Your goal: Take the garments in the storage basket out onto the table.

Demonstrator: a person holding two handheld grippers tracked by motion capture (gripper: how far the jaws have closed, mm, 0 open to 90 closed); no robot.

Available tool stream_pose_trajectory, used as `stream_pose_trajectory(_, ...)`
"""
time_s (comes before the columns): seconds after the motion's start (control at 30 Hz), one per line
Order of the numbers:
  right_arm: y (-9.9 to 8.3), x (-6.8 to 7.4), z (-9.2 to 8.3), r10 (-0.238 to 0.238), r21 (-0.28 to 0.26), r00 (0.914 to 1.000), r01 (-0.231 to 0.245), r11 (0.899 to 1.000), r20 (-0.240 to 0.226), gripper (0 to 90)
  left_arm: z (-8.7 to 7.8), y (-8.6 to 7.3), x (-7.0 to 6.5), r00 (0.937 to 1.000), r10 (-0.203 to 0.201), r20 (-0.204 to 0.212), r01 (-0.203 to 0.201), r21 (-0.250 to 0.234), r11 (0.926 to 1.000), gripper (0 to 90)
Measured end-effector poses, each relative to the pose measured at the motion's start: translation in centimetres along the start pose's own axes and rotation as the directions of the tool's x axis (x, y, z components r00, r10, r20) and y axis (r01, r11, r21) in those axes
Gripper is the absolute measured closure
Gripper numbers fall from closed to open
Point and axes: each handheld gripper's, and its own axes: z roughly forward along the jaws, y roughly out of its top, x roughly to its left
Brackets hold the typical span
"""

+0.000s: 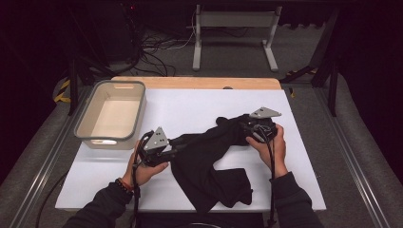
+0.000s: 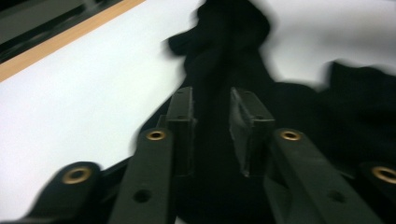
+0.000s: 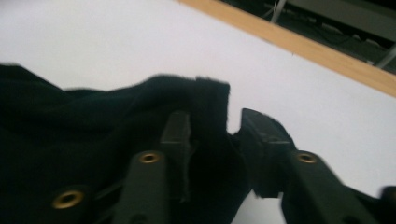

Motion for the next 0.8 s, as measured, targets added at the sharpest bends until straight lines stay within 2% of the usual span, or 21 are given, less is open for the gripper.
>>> stream_pose_trajectory(0.03, 0.0, 0.0, 0.0, 0.0, 0.001, 1.0, 0.0, 1.0, 0.0, 51.3, 0.4, 0.2, -0.6, 0.9999, 0.015, 0.001, -0.015, 0.012, 0.9998, 64.5)
stream_pose_trajectory(0.07, 0.0, 0.0, 0.0, 0.0, 0.001, 1.0, 0.0, 1.0, 0.0, 51.3, 0.4, 0.2, -0.6, 0.9999, 0.015, 0.001, -0.015, 0.012, 0.9998, 60.0)
stream_pose_trajectory(0.1, 0.0, 0.1, -0.8, -0.006, -0.017, 0.9999, 0.007, 1.0, 0.013, 47.2, 1.2, 0.1, -1.0, 0.9997, 0.025, -0.001, -0.025, 0.04, 0.9989, 57.2)
stream_pose_trajectory(0.17, -0.1, 0.1, -1.1, -0.011, -0.027, 0.9997, 0.012, 1.0, 0.021, 44.9, 1.6, -0.1, -1.0, 0.9998, 0.018, -0.008, -0.018, 0.057, 0.9982, 54.6)
stream_pose_trajectory(0.2, -0.2, 0.1, -1.8, 0.0, -0.045, 0.9996, 0.001, 0.999, 0.03, 43.6, 2.0, -0.3, -0.8, 0.9999, 0.011, -0.009, -0.01, 0.068, 0.9976, 49.5)
stream_pose_trajectory(0.23, -0.5, 0.0, -2.3, 0.016, -0.059, 0.9992, -0.014, 0.998, 0.035, 44.6, 2.1, -0.3, -0.7, 0.9999, 0.001, -0.01, -0.001, 0.065, 0.9979, 45.9)
stream_pose_trajectory(0.3, -1.1, 0.2, -2.8, 0.039, -0.068, 0.9988, -0.036, 0.997, 0.031, 48.2, 2.0, -0.2, -0.2, 0.999, -0.008, -0.043, 0.009, 0.026, 0.9996, 43.1)
stream_pose_trajectory(0.33, -1.8, 0.8, -3.3, 0.004, -0.051, 0.9995, -0.003, 0.999, 0.03, 56.1, 2.1, 0.2, 0.6, 0.9987, -0.016, -0.05, 0.016, 0.003, 0.9999, 42.0)
stream_pose_trajectory(0.37, -1.8, 0.8, -3.3, 0.004, -0.051, 0.9995, -0.003, 0.999, 0.03, 56.1, 2.1, 0.2, 0.6, 0.9987, -0.016, -0.05, 0.016, 0.003, 0.9999, 41.2)
stream_pose_trajectory(0.4, -2.4, 1.4, -3.7, -0.024, -0.027, 0.9978, 0.026, 0.999, 0.062, 59.0, 2.7, 0.7, 1.4, 0.9988, -0.025, -0.043, 0.025, -0.002, 0.9997, 41.3)
stream_pose_trajectory(0.43, -2.4, 1.4, -3.7, -0.024, -0.027, 0.9978, 0.026, 0.999, 0.062, 59.0, 2.7, 0.7, 1.4, 0.9988, -0.025, -0.043, 0.025, -0.002, 0.9997, 41.3)
stream_pose_trajectory(0.5, -2.9, 1.6, -4.0, -0.041, -0.005, 0.9972, 0.042, 0.999, 0.062, 62.9, 3.9, 1.2, 2.6, 0.9993, -0.004, -0.038, 0.003, -0.026, 0.9997, 41.7)
stream_pose_trajectory(0.53, -3.3, 1.7, -4.0, -0.038, 0.0, 0.9982, 0.038, 0.999, 0.046, 66.5, 4.4, 1.4, 3.1, 0.9991, 0.007, -0.041, -0.009, -0.035, 0.9993, 43.4)
stream_pose_trajectory(0.57, -3.8, 1.9, -3.7, -0.025, 0.014, 0.9995, 0.025, 1.0, -0.018, 69.6, 5.4, 1.7, 3.9, 0.9997, -0.002, -0.025, 0.002, -0.024, 0.9997, 46.2)
stream_pose_trajectory(0.6, -4.0, 2.0, -3.5, -0.019, 0.025, 0.999, 0.02, 0.999, -0.041, 71.2, 6.1, 1.9, 4.3, 0.9998, -0.008, -0.017, 0.008, -0.005, 1.0, 46.6)
stream_pose_trajectory(0.63, -4.0, 2.0, -3.5, -0.019, 0.025, 0.999, 0.02, 0.999, -0.041, 71.2, 6.1, 1.9, 4.3, 0.9998, -0.008, -0.017, 0.008, -0.005, 1.0, 46.8)
stream_pose_trajectory(0.67, -4.3, 2.1, -3.1, -0.023, 0.041, 0.9972, 0.026, 0.999, -0.072, 72.8, 7.2, 2.0, 4.8, 1.0, -0.006, -0.007, 0.006, 0.025, 0.9997, 46.8)
stream_pose_trajectory(0.7, -4.6, 2.5, -2.0, -0.034, 0.054, 0.9921, 0.041, 0.998, -0.121, 73.8, 8.4, 2.0, 5.1, 0.9999, -0.011, 0.013, 0.01, 0.055, 0.9984, 47.8)
stream_pose_trajectory(0.8, -4.7, 2.5, -0.8, -0.054, 0.053, 0.9933, 0.059, 0.997, -0.103, 63.6, 10.5, 1.8, 5.3, 0.9981, -0.051, 0.034, 0.047, 0.119, 0.9918, 47.9)
